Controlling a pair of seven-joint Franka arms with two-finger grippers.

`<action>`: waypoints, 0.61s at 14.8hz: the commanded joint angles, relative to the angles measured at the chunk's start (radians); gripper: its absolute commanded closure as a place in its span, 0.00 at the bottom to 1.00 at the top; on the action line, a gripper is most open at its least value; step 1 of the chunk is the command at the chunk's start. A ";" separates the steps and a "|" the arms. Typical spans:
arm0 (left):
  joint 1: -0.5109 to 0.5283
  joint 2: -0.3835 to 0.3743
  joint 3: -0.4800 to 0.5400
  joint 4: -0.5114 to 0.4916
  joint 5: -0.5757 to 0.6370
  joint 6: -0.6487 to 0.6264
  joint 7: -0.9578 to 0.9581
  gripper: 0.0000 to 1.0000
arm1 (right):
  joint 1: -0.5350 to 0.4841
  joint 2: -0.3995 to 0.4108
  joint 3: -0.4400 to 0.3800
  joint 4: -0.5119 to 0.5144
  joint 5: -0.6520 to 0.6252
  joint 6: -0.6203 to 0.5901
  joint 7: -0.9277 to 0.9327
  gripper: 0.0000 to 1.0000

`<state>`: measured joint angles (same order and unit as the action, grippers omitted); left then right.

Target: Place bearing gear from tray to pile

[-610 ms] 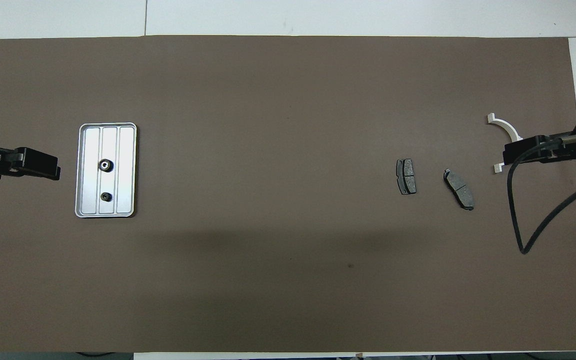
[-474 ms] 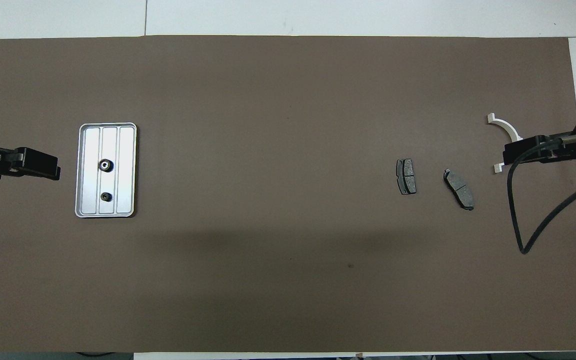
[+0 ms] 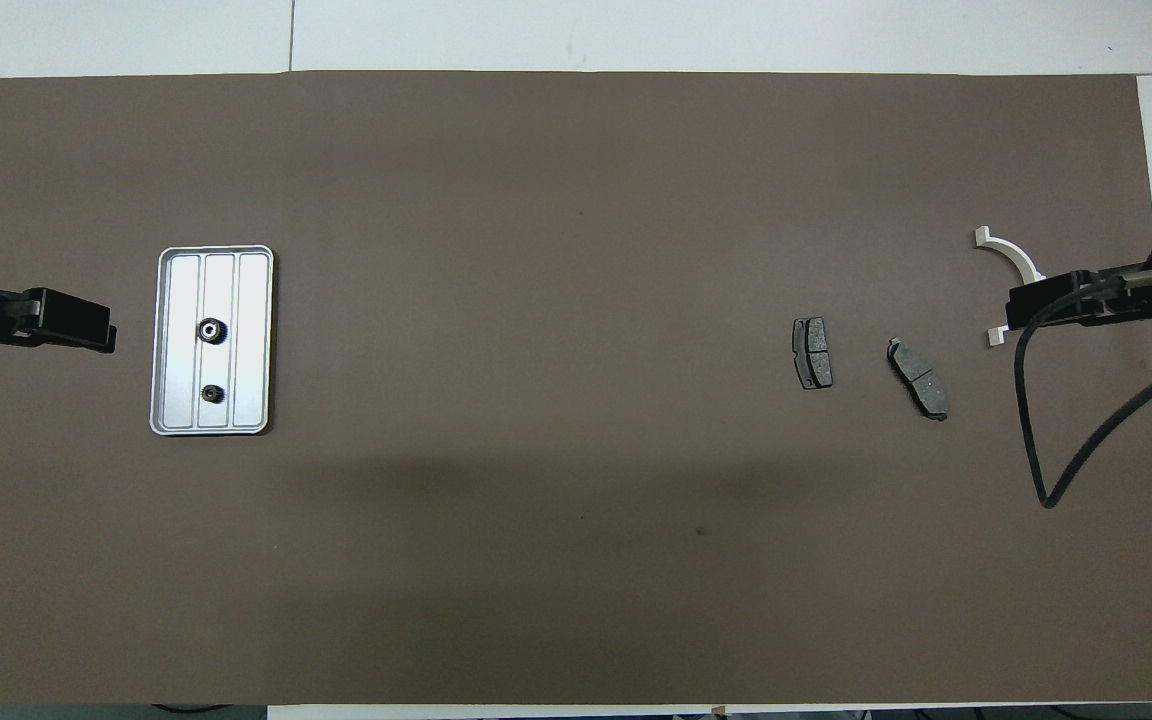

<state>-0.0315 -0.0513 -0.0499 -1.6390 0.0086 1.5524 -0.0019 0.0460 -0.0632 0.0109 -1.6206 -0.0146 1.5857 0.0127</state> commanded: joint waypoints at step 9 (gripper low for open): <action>0.021 0.115 0.018 -0.122 0.010 0.277 -0.010 0.00 | -0.008 -0.023 0.001 -0.004 0.021 -0.007 0.009 0.00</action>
<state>-0.0176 -0.0060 -0.0308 -1.7480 0.0096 1.7643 -0.0124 0.0460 -0.0747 0.0109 -1.6205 -0.0146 1.5853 0.0127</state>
